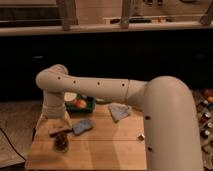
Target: Place grapes in plastic cup
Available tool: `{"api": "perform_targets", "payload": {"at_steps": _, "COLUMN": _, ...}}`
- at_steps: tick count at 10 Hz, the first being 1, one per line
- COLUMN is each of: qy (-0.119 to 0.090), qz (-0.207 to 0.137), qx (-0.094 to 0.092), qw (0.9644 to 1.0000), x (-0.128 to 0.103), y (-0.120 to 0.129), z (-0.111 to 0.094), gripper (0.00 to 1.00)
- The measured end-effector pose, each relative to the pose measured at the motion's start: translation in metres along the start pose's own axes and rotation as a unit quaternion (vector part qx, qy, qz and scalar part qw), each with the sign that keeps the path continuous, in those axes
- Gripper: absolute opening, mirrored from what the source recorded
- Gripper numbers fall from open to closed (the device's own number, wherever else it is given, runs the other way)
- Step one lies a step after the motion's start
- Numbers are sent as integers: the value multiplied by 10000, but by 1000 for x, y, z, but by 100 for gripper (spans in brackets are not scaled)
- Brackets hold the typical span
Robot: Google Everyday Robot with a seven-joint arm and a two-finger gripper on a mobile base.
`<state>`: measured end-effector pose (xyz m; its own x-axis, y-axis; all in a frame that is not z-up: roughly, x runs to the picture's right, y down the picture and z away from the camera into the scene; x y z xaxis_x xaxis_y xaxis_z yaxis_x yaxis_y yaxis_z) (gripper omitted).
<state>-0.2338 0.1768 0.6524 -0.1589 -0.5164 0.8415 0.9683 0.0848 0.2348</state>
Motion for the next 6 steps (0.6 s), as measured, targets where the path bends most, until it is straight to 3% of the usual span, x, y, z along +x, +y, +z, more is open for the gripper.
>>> {"api": "perform_targets", "payload": {"at_steps": 6, "qy": -58, "qz": 101, "qx": 16, "qw": 9999, "x": -3, "y": 12, "z": 0, "gripper": 80}}
